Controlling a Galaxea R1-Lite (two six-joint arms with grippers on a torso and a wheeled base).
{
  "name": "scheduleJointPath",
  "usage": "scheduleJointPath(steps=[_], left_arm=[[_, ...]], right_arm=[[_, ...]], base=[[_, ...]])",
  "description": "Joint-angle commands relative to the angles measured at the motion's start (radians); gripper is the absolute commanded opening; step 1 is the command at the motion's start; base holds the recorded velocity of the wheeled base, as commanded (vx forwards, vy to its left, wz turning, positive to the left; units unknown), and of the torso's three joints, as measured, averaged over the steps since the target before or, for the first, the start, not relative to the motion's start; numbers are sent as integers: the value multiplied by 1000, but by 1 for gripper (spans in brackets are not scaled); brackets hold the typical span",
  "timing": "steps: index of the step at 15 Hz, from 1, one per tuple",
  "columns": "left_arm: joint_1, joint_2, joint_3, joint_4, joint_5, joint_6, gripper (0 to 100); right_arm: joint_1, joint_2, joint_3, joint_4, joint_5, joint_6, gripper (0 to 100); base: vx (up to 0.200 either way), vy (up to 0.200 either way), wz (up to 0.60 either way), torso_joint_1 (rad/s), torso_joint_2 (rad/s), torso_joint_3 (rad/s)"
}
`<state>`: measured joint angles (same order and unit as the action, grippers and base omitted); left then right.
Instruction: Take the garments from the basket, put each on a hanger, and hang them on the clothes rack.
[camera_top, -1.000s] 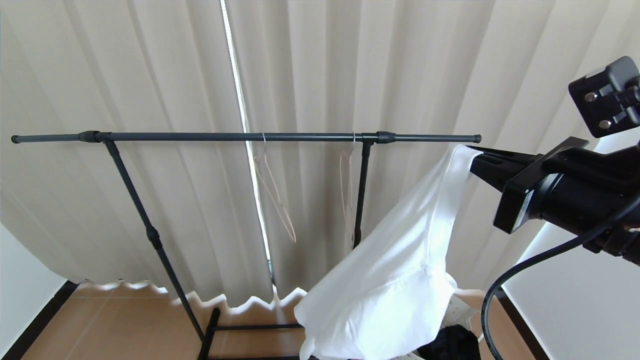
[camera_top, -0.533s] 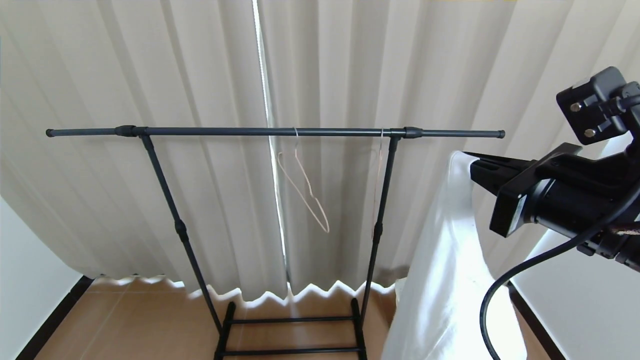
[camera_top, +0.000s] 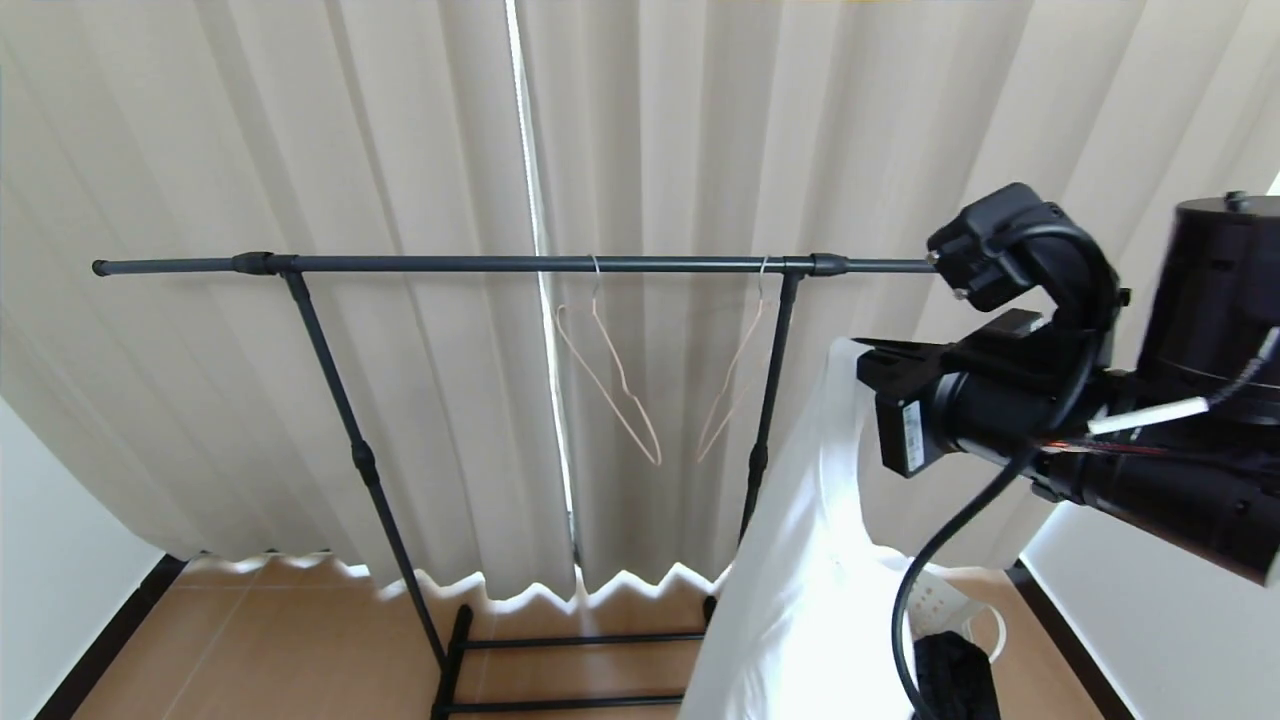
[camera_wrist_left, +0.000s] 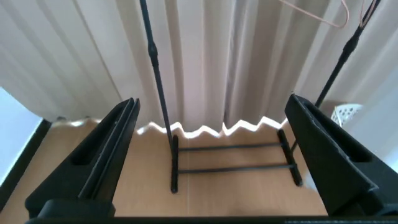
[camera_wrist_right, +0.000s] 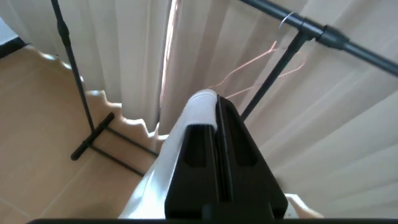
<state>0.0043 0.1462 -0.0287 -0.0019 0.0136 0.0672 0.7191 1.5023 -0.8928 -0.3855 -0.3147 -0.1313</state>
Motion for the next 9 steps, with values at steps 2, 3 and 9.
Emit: scheduleJointPath(steps=[2, 3, 9], left_arm=[[-41, 575, -296, -1, -34, -185, 100], [-135, 716, -385, 0, -32, -311, 100], [-570, 1256, -751, -38, 126, -518, 100]], right_arm=[[9, 131, -94, 68, -35, 93, 0], [9, 141, -121, 85, -38, 122, 0], [31, 251, -213, 48, -40, 332, 0]], base=[[0, 0, 0, 0, 0, 0], [0, 0, 0, 0, 0, 0], [0, 0, 0, 0, 0, 0]])
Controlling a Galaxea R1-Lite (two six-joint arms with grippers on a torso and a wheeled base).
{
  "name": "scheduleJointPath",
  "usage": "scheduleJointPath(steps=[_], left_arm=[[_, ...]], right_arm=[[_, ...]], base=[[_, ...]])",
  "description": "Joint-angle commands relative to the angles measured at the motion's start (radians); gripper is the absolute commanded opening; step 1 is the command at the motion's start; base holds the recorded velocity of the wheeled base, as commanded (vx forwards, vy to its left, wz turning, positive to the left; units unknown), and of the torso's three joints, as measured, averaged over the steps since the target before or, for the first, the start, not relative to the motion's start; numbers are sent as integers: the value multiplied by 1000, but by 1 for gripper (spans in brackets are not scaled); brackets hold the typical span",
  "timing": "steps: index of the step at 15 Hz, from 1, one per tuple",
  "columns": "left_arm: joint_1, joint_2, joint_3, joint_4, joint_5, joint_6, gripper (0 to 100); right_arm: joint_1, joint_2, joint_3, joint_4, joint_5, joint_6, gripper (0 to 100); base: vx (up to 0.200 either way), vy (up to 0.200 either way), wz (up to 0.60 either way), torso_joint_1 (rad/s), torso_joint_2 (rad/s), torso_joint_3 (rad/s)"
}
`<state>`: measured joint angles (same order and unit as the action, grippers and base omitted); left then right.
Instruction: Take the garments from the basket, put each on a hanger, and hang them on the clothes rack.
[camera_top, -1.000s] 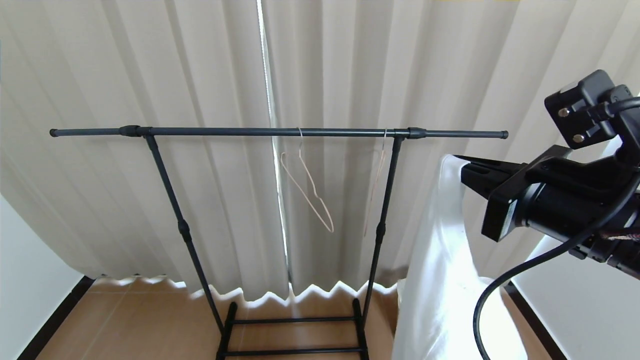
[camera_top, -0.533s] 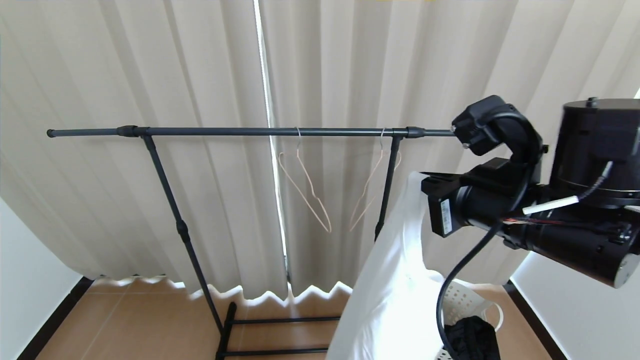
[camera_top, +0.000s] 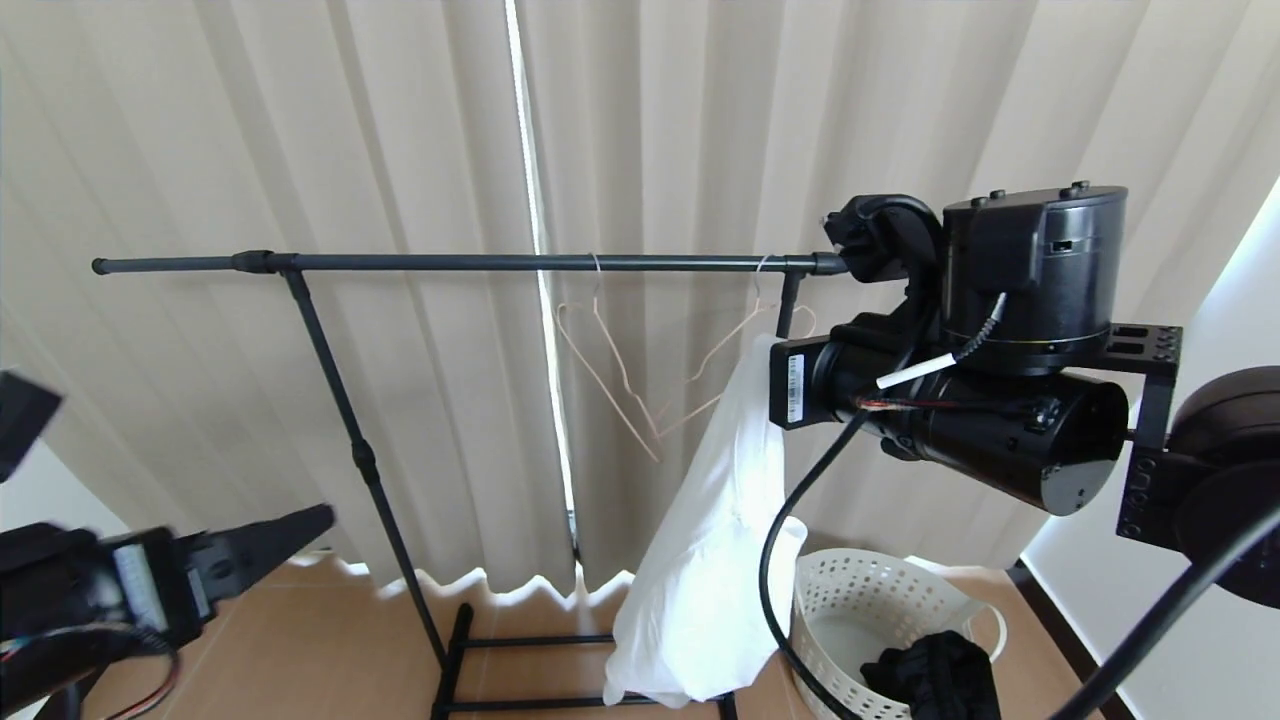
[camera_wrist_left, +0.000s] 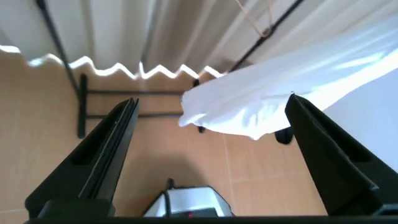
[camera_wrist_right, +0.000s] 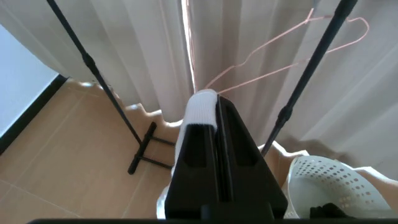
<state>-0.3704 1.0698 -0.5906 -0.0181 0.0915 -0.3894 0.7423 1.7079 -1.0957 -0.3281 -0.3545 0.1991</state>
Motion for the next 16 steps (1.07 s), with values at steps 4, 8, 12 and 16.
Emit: scheduleJointPath(steps=[4, 8, 12, 16], left_arm=[[-277, 503, -327, -28, 42, -63, 100], [-332, 539, -337, -98, 4, -65, 100], [-418, 596, -325, -192, 2, -103, 100], [-461, 633, -319, -260, 16, -112, 100]], right_arm=[[48, 101, -18, -81, -8, 0, 0], [48, 113, -21, -95, -38, 0, 0], [103, 114, -21, -94, -58, 0, 0], [140, 107, -19, -89, -74, -1, 0]], base=[[0, 0, 0, 0, 0, 0], [0, 0, 0, 0, 0, 0], [0, 0, 0, 0, 0, 0], [0, 0, 0, 0, 0, 0]])
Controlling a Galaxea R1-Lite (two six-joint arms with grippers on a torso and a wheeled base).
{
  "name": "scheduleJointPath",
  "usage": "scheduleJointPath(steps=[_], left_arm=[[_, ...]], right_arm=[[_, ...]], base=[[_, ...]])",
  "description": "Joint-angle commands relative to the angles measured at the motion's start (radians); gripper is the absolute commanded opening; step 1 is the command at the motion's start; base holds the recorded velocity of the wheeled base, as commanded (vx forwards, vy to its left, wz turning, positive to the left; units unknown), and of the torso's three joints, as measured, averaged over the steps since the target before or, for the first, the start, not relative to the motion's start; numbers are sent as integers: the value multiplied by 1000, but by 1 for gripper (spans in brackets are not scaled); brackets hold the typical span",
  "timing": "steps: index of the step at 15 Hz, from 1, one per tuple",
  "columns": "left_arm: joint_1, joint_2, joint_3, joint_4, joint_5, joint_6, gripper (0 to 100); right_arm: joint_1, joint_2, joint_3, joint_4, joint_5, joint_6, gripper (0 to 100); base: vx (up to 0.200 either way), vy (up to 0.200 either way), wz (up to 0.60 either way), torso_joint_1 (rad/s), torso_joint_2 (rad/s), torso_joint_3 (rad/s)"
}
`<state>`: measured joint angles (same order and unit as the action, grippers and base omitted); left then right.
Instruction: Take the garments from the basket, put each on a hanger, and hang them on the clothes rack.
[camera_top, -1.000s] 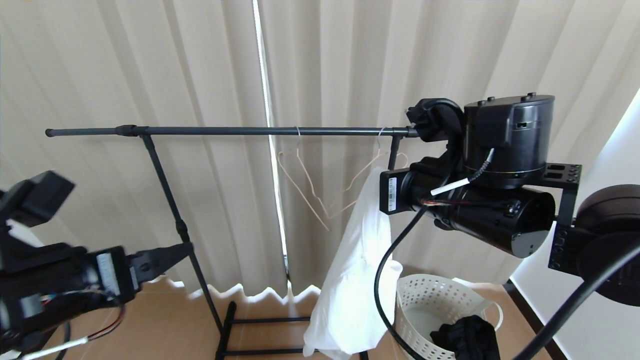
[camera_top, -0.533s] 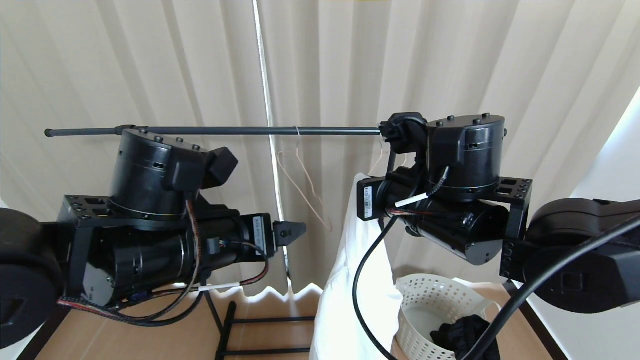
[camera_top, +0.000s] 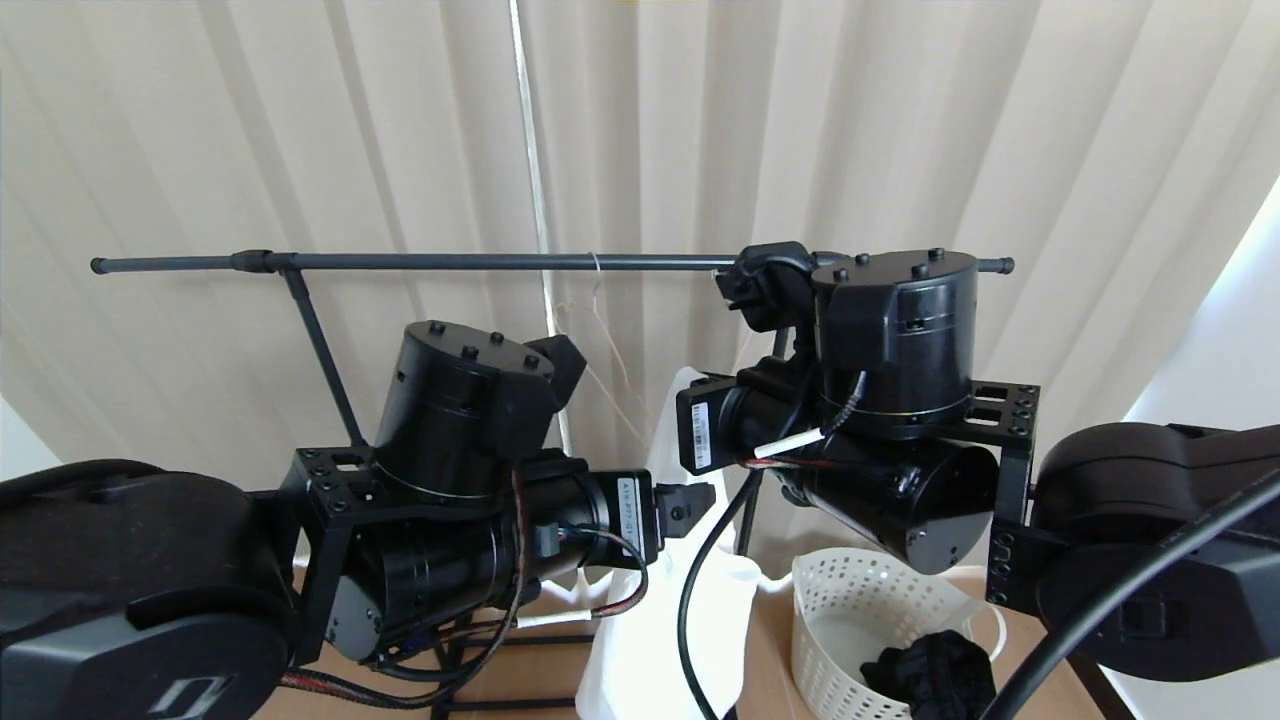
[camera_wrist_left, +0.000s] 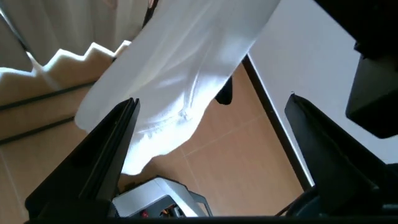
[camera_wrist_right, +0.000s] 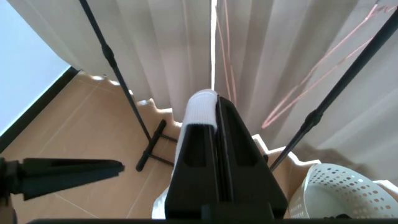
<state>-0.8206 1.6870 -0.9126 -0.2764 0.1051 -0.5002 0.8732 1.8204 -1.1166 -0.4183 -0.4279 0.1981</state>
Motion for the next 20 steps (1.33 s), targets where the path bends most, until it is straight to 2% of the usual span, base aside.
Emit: scheduleJointPath(steps=[1, 4, 8, 11, 20], left_arm=[[-12, 20, 4, -7, 13, -6, 100], [-11, 40, -3, -9, 71, -6, 100], [-5, 115, -20, -84, 150, -3, 100], [9, 131, -29, -87, 157, -3, 100], [26, 129, 0, -86, 308, 12, 100]], right_arm=[[13, -6, 1, 0, 0, 0, 0], [15, -6, 3, -2, -17, 0, 0], [29, -15, 4, 0, -26, -2, 0], [30, -16, 8, 0, -26, -2, 0], [27, -26, 9, 1, -31, -5, 0]], base=[[0, 0, 0, 0, 0, 0], [0, 0, 0, 0, 0, 0], [0, 0, 0, 0, 0, 0], [0, 0, 0, 0, 0, 0], [0, 0, 0, 0, 0, 0]])
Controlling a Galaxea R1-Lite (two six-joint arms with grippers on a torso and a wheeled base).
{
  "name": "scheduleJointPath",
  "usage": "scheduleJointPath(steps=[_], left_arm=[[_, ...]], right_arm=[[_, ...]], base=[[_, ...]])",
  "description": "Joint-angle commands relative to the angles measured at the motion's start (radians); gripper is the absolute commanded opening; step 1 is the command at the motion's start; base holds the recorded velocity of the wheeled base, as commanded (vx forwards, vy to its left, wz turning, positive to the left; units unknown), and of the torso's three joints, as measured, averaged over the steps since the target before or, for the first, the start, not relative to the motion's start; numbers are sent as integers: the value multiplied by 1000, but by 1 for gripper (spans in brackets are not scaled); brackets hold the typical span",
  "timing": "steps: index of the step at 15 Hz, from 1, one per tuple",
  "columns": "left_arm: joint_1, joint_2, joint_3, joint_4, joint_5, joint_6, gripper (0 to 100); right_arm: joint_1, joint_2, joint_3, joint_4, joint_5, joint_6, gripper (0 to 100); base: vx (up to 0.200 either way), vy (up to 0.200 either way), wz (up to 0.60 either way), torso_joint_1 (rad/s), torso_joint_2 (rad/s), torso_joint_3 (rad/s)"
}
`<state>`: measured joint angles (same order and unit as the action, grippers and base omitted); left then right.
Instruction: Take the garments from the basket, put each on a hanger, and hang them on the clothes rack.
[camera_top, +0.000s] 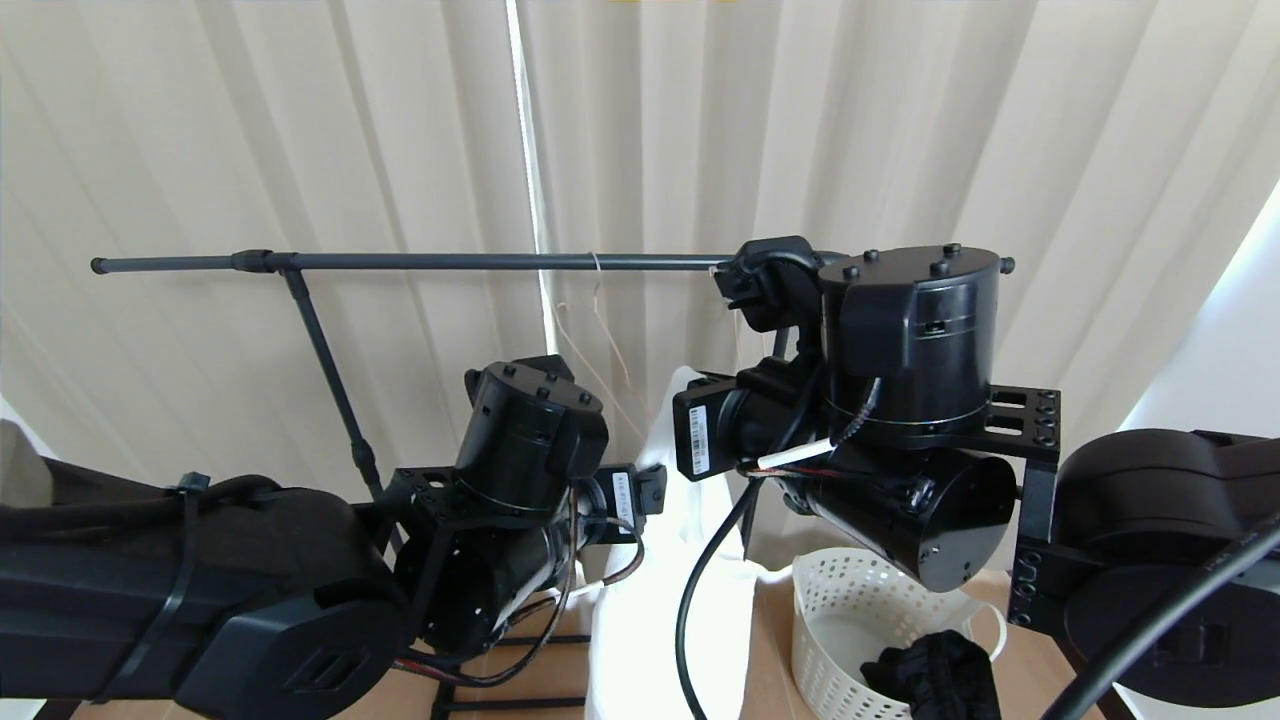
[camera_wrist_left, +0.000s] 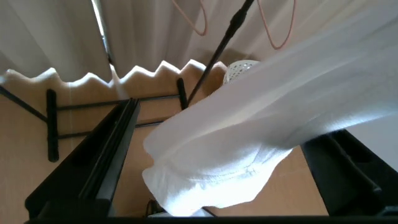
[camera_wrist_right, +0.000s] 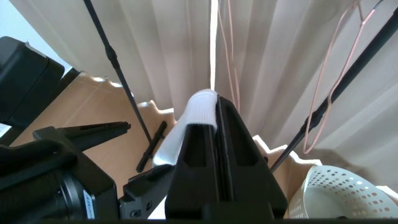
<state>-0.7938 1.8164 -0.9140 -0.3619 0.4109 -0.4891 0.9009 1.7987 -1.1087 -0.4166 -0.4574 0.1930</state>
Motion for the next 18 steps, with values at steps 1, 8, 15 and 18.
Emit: scheduleJointPath(steps=[1, 8, 15, 18], left_arm=[[-2, 0, 6, 0, 16, 3, 100], [-50, 1, 26, 6, 207, 52, 100], [-91, -40, 103, 4, 243, 67, 100], [-81, -38, 129, 0, 244, 67, 100]], right_arm=[[0, -4, 3, -1, -1, 0, 0], [-7, -5, 4, -1, -4, -3, 0], [-25, -33, 6, 5, -4, -3, 0], [-25, -47, 13, 2, -4, -14, 0]], base=[[0, 0, 0, 0, 0, 0], [0, 0, 0, 0, 0, 0], [0, 0, 0, 0, 0, 0], [0, 0, 0, 0, 0, 0]])
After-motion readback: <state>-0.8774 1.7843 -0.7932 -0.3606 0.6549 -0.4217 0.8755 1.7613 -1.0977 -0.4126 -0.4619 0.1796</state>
